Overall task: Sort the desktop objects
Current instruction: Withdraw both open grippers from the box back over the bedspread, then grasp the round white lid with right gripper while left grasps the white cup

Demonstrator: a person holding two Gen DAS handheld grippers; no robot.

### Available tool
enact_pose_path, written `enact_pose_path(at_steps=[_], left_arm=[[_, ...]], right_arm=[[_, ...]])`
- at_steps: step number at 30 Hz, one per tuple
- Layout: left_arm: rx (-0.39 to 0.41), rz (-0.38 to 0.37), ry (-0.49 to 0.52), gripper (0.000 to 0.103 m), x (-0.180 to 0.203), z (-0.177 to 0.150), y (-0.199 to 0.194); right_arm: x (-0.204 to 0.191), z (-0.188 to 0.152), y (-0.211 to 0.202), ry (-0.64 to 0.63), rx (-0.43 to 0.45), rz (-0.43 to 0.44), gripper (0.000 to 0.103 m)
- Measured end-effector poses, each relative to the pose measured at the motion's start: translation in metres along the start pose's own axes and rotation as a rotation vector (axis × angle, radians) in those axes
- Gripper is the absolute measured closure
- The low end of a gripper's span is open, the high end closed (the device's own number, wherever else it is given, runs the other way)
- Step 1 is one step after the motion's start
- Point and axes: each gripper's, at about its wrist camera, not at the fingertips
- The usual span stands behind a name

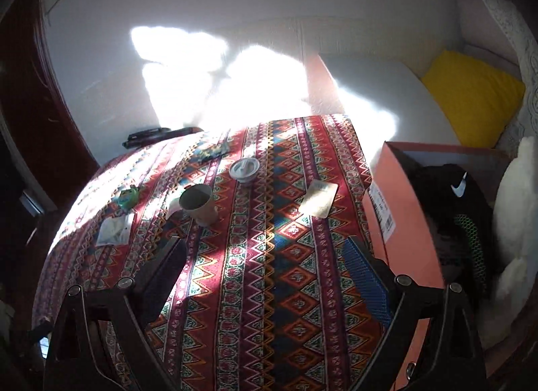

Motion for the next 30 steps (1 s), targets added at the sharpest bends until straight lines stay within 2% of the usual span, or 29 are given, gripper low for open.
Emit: enact_pose_path(at_steps=[3,6,9,17,24,27,30], left_arm=[[0.029,0.025,-0.049,0.001,-0.02,-0.01,0.001],[0.031,-0.003,-0.067,0.001,-0.028,-0.017,0.004],[0.044,0.01,-0.06,0.001,-0.029,-0.02,0.003],[0.05,-0.039,-0.065,0.001,-0.015,-0.015,0.02],[0.073,-0.075,0.034,0.001,0.025,0.019,0.045],[0.081,-0.103,0.074,0.001,0.042,0.041,0.065],[0.089,-0.111,0.133,0.001,0.062,0.068,0.091]], right_arm=[[-0.002,-0.009,0.022,0.022,-0.053,-0.012,0.008],[0.006,-0.012,0.038,0.03,-0.081,-0.035,0.008],[0.014,-0.014,0.05,0.028,-0.092,-0.071,0.008],[0.047,-0.016,0.082,0.095,-0.178,-0.114,0.008],[0.088,-0.009,0.091,0.195,-0.191,-0.123,0.008],[0.096,-0.004,0.09,0.215,-0.207,-0.058,0.01],[0.095,-0.001,0.092,0.211,-0.2,-0.054,0.01]])
Point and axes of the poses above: each gripper's, at about its wrist camera, not at the fingertips, and y roughly the way its jaws point, x to its right, z to its top, and after that the axes turned 15 degrees about y, right-handed
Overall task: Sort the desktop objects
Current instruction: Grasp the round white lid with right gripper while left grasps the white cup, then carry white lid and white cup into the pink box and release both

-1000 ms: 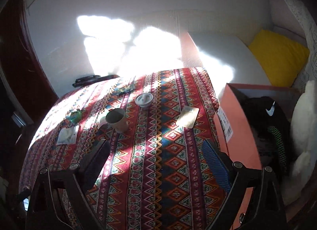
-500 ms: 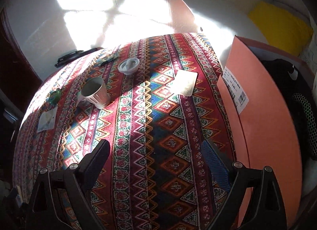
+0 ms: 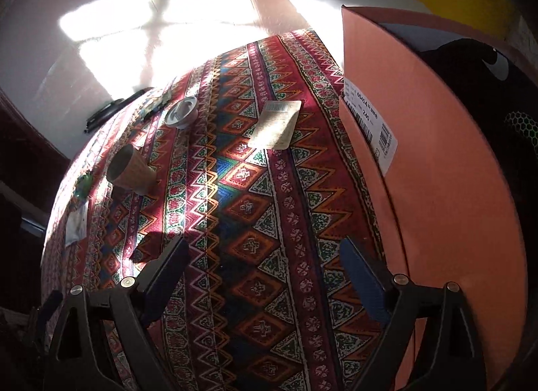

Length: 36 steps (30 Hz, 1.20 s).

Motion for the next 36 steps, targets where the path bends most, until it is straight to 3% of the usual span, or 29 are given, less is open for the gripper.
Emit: enact_pose_path(at_steps=[4,6,10,13,15,16,17,21,27,28,30,33,36], left_arm=[[0.04,0.005,0.038,0.001,0.009,0.038,0.041],[0.017,0.038,0.025,0.001,0.008,0.054,0.068],[-0.043,0.091,-0.037,0.001,-0.002,0.082,0.125],[-0.009,0.079,-0.1,0.004,-0.007,0.1,0.146],[0.049,0.077,-0.112,0.013,-0.007,0.112,0.149],[0.075,0.073,-0.11,0.034,-0.007,0.115,0.148],[0.085,0.07,-0.112,0.042,-0.009,0.116,0.148],[0.144,0.025,-0.163,0.042,-0.032,0.104,0.124],[0.256,0.115,-0.289,0.042,-0.104,0.09,0.07],[0.257,0.125,-0.31,0.042,-0.115,0.087,0.067],[0.253,0.126,-0.354,0.042,-0.133,0.08,0.067],[0.253,0.097,-0.429,0.042,-0.151,0.069,0.07],[0.29,0.037,-0.495,0.042,-0.161,0.062,0.061]], right_arm=[[-0.004,0.004,0.003,-0.004,0.015,-0.009,0.01],[-0.007,0.008,0.004,-0.002,0.023,-0.008,0.01],[-0.01,0.015,0.008,0.009,0.032,-0.008,0.01],[-0.019,0.021,0.013,-0.015,0.055,-0.023,0.01],[-0.03,0.028,0.013,-0.032,0.094,-0.012,0.01],[-0.038,0.034,0.012,-0.032,0.115,0.006,0.009],[-0.049,0.042,0.014,-0.037,0.134,0.027,0.009],[-0.119,0.075,0.051,-0.133,0.136,0.067,0.002],[-0.181,0.099,0.164,-0.18,0.096,-0.117,0.002],[-0.184,0.1,0.177,-0.191,0.085,-0.117,0.01],[-0.187,0.097,0.187,-0.213,0.073,-0.088,0.045],[-0.184,0.079,0.159,-0.232,0.083,-0.009,0.046],[-0.168,0.05,0.098,-0.203,0.062,0.098,0.046]])
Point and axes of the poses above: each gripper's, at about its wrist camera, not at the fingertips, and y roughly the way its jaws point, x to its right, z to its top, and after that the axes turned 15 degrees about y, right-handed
